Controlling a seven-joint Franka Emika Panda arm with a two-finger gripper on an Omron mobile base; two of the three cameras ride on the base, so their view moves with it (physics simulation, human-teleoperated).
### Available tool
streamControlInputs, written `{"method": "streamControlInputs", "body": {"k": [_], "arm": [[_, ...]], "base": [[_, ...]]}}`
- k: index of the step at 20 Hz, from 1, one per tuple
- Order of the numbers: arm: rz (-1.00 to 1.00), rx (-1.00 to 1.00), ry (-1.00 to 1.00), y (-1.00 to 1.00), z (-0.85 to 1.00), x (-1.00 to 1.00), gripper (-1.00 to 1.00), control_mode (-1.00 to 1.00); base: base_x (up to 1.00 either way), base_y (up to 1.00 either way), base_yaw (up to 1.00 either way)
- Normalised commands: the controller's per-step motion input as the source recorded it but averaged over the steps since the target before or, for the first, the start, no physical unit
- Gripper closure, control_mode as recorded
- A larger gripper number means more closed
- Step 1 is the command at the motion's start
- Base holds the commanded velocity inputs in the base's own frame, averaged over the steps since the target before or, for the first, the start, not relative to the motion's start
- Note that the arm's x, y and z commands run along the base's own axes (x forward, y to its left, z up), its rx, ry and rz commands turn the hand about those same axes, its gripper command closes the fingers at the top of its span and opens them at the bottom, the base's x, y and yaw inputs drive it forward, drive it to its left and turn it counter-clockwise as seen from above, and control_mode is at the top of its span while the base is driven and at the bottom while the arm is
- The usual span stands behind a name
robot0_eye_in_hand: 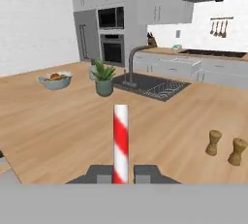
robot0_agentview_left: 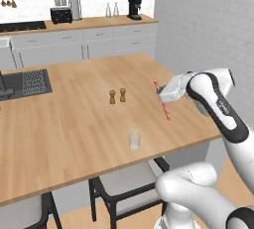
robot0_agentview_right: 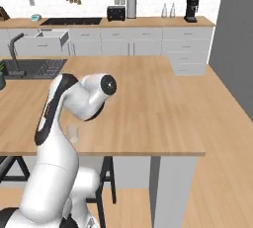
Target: Take a straw from the drawer in front and place it inside the glass cup on the dining counter.
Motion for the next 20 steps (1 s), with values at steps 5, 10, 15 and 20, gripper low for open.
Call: {"method": "streamControlInputs", "body": {"k": [5, 10, 15, 20], "arm": [[0.48, 0.52, 0.12, 0.14, 0.0, 0.05, 1.0, -1.0], [0.35, 0.31, 0.12, 0.46, -0.2, 0.28, 1.0, -1.0], [0.23, 0.13, 0.0, 0.31, -0.41, 0.03, 1.0, -1.0], [0.11, 0.02, -0.02, 0.06, -0.32, 0.28, 1.0, -1.0]], "base": [[0.0, 0.0, 0.0], [0.0, 0.0, 0.0], [0.0, 0.0, 0.0], [0.0, 0.0, 0.0]]}}
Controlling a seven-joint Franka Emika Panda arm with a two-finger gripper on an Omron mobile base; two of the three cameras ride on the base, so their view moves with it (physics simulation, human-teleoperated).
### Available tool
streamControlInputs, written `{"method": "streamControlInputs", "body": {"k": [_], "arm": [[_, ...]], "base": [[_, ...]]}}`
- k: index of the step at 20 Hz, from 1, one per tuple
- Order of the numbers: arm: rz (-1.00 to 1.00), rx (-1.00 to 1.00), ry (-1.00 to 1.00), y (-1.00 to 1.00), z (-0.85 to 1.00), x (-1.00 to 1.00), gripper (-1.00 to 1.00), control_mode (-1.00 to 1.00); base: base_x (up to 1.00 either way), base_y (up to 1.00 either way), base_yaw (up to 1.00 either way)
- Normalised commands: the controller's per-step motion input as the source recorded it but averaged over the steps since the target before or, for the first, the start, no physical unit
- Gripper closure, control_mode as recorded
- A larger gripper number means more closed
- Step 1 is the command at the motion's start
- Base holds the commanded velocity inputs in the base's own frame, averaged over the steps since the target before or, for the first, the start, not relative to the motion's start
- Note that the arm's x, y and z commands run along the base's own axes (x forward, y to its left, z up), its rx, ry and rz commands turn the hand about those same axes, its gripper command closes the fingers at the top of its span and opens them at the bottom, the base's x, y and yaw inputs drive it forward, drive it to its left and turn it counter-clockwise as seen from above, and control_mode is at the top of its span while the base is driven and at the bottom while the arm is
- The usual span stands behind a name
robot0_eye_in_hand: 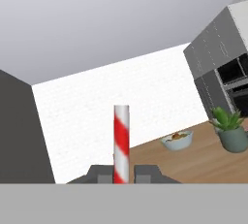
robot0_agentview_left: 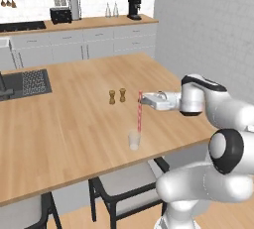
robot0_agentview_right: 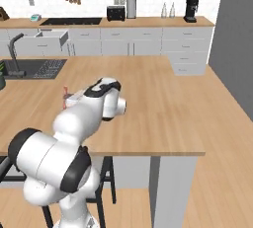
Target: Take a straw from the drawer in front and place it inside the glass cup on the dining counter.
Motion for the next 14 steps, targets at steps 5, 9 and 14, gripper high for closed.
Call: {"method": "streamControlInputs", "body": {"k": [5, 9, 14], "arm": [[0.05, 0.01, -0.04, 0.01, -0.14, 0.48, 1.0, -1.0], [0.04, 0.0, 0.0, 0.0, -0.31, 0.52, 1.0, -1.0], [0.03, 0.0, 0.0, 0.08, -0.38, 0.17, 1.0, -1.0]], "base": [[0.0, 0.0, 0.0], [0.0, 0.0, 0.0], [0.0, 0.0, 0.0]]}}
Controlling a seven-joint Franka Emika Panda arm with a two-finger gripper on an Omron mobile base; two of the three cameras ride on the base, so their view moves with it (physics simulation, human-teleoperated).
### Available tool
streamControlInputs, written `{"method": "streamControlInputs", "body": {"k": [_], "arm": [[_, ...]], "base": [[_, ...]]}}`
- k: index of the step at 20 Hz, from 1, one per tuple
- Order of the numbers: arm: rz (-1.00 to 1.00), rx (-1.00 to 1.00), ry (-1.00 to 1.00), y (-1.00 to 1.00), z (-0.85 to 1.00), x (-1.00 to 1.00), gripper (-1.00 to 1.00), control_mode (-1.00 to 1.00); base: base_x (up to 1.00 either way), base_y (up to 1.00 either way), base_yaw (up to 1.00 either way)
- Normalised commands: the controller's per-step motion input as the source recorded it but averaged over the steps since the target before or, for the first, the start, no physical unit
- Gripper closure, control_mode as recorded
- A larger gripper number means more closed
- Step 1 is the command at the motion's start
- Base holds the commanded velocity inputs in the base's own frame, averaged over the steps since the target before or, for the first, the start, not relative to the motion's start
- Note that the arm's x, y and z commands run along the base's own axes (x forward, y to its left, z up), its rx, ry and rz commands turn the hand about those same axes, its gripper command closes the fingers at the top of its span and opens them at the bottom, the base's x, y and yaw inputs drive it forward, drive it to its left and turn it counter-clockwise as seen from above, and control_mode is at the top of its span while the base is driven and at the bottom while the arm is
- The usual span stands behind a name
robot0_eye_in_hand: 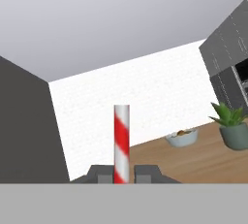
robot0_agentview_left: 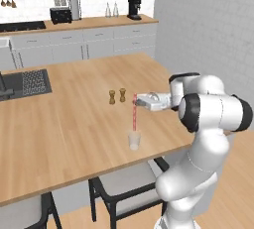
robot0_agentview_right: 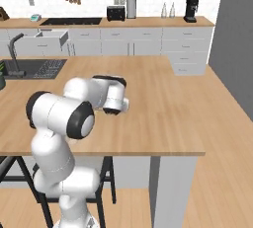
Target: Take a straw from the drawer in front and place it inside the glass cup on the dining counter.
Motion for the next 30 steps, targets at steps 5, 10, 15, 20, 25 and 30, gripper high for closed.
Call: {"method": "streamControlInputs", "body": {"k": [5, 10, 15, 20, 25, 30], "arm": [[0.0, 0.0, 0.0, 0.17, -0.31, 0.14, 1.0, -1.0], [0.0, 0.0, 0.0, 0.11, -0.29, 0.31, 1.0, -1.0], [0.0, 0.0, -0.01, 0.01, -0.24, 0.13, 1.0, -1.0], [0.0, 0.0, -0.04, 0.0, -0.02, -0.54, 1.0, -1.0], [0.0, 0.0, -0.04, 0.0, -0.06, -0.57, 1.0, -1.0], [0.0, 0.0, -0.04, 0.0, -0.22, -0.17, 1.0, -1.0]], "base": [[0.0, 0.0, 0.0], [0.0, 0.0, 0.0], [0.0, 0.0, 0.0], [0.0, 0.0, 0.0], [0.0, 0.0, 0.0], [0.0, 0.0, 0.0]]}}
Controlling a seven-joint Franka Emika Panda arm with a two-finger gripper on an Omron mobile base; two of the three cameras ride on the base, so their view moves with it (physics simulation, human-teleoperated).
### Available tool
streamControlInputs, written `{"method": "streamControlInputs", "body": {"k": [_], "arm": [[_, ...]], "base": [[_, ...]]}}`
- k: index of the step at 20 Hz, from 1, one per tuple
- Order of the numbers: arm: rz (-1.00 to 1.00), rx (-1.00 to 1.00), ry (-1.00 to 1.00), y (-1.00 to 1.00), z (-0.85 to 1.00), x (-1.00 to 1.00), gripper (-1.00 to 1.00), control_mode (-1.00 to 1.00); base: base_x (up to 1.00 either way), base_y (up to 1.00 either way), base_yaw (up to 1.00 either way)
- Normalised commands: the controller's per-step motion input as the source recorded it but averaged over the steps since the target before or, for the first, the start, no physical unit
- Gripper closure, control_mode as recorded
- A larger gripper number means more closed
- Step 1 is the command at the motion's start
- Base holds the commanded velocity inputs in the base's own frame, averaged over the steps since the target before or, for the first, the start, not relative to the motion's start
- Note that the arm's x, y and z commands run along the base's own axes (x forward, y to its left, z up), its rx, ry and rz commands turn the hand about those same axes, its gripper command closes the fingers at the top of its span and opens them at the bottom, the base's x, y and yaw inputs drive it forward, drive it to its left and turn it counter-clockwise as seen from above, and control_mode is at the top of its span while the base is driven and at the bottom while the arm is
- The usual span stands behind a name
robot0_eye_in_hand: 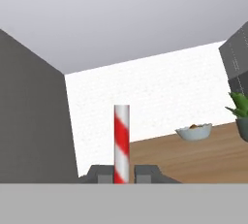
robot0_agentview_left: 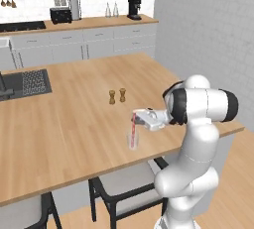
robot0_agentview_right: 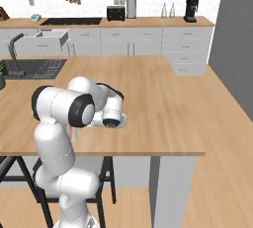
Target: Take a straw from the drawer in front and place it inside the glass cup on the dining counter.
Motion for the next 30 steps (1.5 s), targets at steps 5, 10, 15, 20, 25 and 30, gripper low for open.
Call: {"method": "streamControlInputs", "body": {"k": [5, 10, 15, 20, 25, 30], "arm": [[0.0, 0.0, -0.08, -0.01, -0.16, 0.0, -1.0, -1.0], [0.0, 0.0, -0.15, -0.09, 0.02, -0.01, -1.0, -1.0], [0.0, 0.0, -0.29, -0.35, 0.41, -0.21, -1.0, -1.0], [0.0, -0.01, -0.42, -0.33, 0.5, -0.19, -1.0, -1.0], [0.0, -0.13, -0.77, -0.08, 0.53, -0.54, -1.0, -1.0], [0.02, -0.25, -0.97, 0.1, 0.34, -0.98, -1.0, -1.0]], "base": [[0.0, 0.0, 0.0], [0.0, 0.0, 0.0], [0.0, 0.0, 0.0], [0.0, 0.0, 0.0], [0.0, 0.0, 0.0], [0.0, 0.0, 0.0]]}}
